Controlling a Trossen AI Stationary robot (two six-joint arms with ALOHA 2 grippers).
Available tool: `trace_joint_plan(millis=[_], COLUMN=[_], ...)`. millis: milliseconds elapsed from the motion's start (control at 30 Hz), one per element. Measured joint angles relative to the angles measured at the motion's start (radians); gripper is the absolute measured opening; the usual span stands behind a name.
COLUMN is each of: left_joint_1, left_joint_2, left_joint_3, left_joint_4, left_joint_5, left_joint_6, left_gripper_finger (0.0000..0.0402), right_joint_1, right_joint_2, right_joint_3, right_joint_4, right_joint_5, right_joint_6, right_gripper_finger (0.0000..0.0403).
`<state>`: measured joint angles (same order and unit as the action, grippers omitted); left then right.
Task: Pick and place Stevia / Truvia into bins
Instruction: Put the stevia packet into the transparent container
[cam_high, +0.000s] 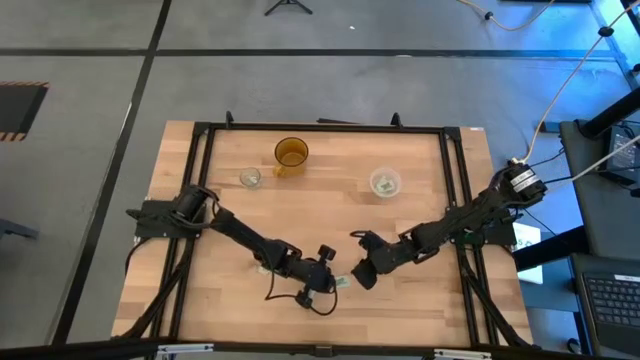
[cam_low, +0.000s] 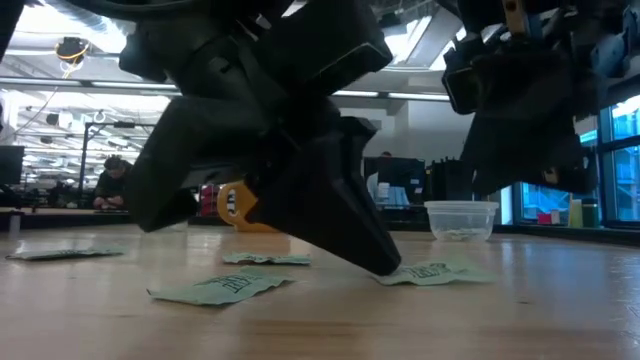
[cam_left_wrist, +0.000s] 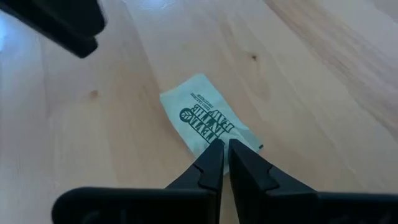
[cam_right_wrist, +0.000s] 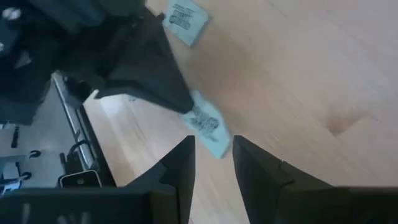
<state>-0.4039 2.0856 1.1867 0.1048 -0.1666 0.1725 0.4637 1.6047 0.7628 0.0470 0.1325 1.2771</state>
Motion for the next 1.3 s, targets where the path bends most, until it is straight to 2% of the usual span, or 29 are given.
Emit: trace_joint_plan(millis=[233, 400, 867, 1300], left_joint_1=[0.003, 0.003, 0.013, 0.015], left_joint_2=[0.013, 0.014, 0.016, 0.017], left_joint_3=[0.003, 0.002, 0.000, -0.001], left_joint_4=[0.005, 0.005, 0.008, 0.007], left_joint_5=[0.008, 0.003, 0.006, 0.020], left_joint_6=[-0.032, -0.032, -0.030, 0.019], left_gripper_finger=[0.0020, 0.0020, 0.0020, 0.0020], right_joint_1=[0.000, 0.000, 0.000, -0.044], right_joint_2=[0.025, 0.090, 0.193, 0.203], right_joint_3=[0.001, 0.000, 0.003, 0.002], right_joint_4=[-0.007, -0.008, 0.121, 0.155], right_joint_5=[-0.031, -0.100, -0.100, -0.124], right_joint_6=[0.048, 0.134, 0.127, 0.049], right_gripper_finger=[0.0112, 0.0112, 0.0112, 0.0112])
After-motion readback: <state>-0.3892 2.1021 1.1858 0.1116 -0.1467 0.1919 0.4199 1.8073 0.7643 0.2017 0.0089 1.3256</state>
